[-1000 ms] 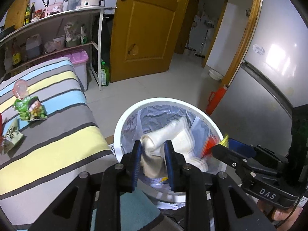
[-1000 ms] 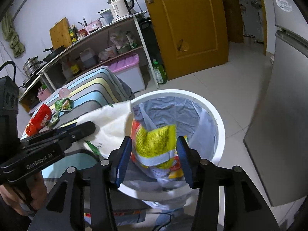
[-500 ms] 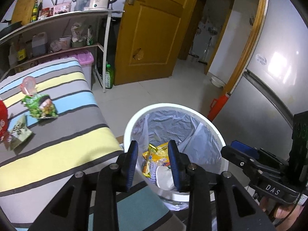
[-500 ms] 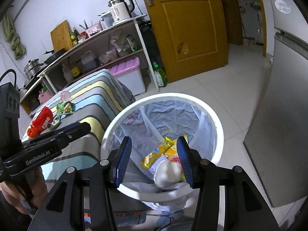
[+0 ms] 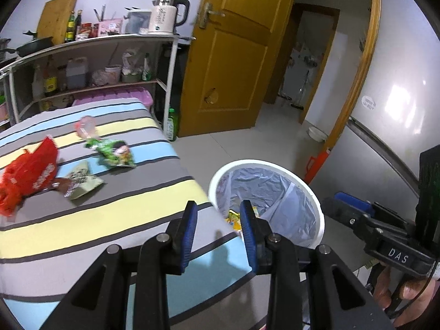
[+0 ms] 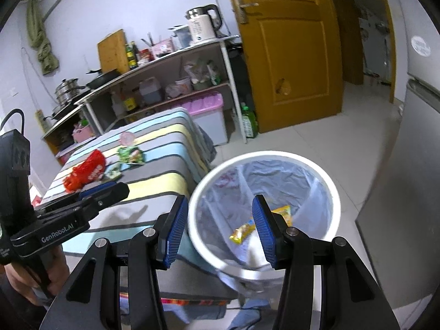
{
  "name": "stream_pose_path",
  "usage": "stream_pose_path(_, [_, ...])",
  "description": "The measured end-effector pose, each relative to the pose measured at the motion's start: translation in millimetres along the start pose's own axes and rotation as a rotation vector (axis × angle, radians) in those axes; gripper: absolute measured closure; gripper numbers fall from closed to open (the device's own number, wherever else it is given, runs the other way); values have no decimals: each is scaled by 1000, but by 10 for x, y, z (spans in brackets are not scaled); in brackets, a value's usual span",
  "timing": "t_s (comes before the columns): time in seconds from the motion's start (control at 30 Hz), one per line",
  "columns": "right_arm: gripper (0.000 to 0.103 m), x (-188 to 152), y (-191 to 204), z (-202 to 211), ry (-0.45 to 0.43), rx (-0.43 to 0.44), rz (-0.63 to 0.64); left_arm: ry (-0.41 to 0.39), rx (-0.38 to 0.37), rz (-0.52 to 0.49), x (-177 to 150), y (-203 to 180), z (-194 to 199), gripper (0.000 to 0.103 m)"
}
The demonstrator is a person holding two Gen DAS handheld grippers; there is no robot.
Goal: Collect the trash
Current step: 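Move both open tools back over the remaining trash on the table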
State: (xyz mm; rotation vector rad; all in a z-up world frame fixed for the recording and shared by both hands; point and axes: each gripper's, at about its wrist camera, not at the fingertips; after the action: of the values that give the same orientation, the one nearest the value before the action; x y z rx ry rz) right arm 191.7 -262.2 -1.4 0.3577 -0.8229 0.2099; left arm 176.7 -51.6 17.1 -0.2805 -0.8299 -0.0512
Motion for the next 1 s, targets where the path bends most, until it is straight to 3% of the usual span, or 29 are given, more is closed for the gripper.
stream_pose_path(0.47, [53, -29, 647, -102, 25, 93, 106, -63, 96, 91, -222, 653, 530, 69])
stream_pose_path(1.0, [53, -47, 1192, -385, 83, 176, 198, -100, 198, 181, -385, 1279, 812, 69])
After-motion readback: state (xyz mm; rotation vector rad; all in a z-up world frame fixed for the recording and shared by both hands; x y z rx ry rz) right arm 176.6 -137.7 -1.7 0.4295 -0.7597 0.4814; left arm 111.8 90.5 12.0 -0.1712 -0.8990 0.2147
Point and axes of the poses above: each gripper's, at about its wrist camera, not at the fingertips, and z roughly against the way its jaws point, y to its left, x to its top, and after that the axes turned 3 degrees about y, right-handed
